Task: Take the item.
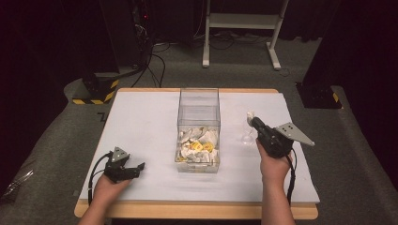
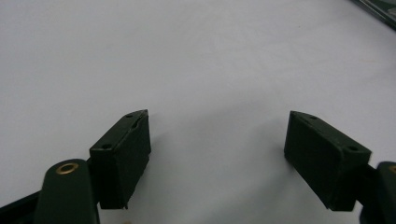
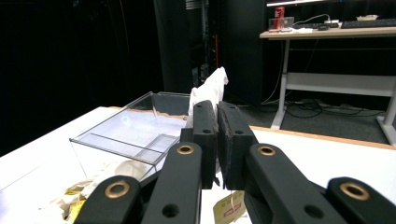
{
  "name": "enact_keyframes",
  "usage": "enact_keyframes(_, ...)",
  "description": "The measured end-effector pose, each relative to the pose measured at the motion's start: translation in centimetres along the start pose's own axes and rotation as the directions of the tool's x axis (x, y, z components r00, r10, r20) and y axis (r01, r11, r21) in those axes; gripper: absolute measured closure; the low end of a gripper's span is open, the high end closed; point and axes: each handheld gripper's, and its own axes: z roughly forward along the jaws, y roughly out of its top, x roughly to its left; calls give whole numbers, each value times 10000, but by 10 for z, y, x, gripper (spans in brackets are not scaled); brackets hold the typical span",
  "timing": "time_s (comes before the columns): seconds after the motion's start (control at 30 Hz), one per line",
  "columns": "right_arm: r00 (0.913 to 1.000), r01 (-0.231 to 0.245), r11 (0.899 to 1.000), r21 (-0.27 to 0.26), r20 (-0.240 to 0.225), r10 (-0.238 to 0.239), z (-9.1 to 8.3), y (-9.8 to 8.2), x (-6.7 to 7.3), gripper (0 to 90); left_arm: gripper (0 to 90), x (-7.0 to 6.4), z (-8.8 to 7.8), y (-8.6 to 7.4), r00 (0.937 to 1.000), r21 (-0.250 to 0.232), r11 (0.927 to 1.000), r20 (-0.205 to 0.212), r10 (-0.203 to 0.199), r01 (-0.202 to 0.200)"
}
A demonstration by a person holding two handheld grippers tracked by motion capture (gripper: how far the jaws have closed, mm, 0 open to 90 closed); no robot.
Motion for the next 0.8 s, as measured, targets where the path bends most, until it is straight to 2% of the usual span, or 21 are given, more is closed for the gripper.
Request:
enact_keyframes(0.47, 9993, -53, 10000, 61, 382, 50, 1, -4, -14, 868, 228, 0, 0, 0, 10000, 2, 10000, -9, 8, -8)
enact_keyframes(0.8, 9992, -14, 9999, 166, 398, 7, 10, -5, -19, 868, 228, 0, 0, 0, 10000, 5, 10000, -28, 14, -14)
